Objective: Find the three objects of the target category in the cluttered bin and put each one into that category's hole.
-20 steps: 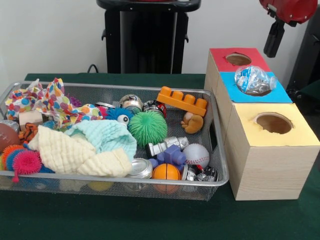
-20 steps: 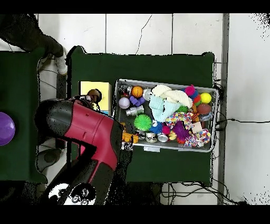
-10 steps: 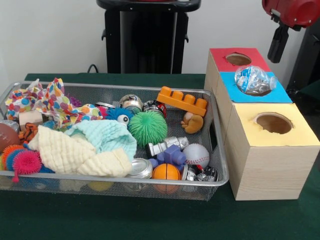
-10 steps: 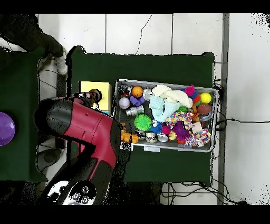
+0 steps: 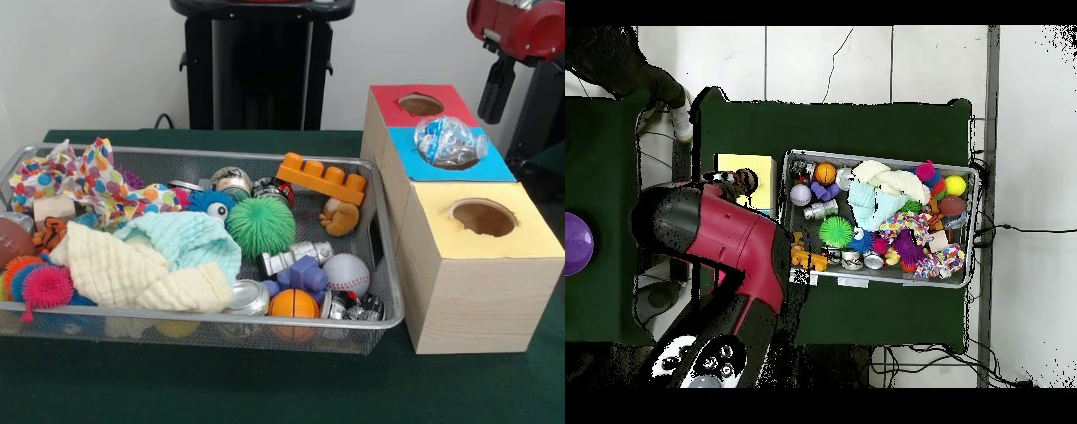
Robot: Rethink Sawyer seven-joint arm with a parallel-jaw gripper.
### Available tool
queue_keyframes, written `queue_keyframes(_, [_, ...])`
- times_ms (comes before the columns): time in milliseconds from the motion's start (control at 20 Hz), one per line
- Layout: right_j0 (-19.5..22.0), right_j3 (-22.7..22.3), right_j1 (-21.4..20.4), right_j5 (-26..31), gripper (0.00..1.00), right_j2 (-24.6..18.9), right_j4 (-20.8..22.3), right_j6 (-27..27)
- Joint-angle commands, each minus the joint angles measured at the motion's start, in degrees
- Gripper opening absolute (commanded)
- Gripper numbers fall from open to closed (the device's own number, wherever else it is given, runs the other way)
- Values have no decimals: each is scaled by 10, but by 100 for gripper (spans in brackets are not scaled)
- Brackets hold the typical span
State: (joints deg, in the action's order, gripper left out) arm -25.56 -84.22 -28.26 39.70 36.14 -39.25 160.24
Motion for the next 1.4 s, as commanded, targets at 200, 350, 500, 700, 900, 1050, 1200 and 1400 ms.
queue_keyframes(200, [5, -36, 2, 72, 0, -54, 3, 126])
queue_keyframes(350, [4, -56, -11, 70, 0, -55, 4, 114])
queue_keyframes(500, [6, -71, -18, 57, 0, -61, 3, 102])
queue_keyframes(700, [4, -79, -22, 55, 0, -60, 6, 102])
queue_keyframes(900, [5, -89, -24, 50, 0, -62, 8, 99])
queue_keyframes(1050, [9, -101, -25, 33, 0, -72, 4, 89])
queue_keyframes(1200, [11, -110, -26, 24, 0, -77, 4, 82])
queue_keyframes(1400, [15, -121, -30, 12, 0, -83, 5, 71])
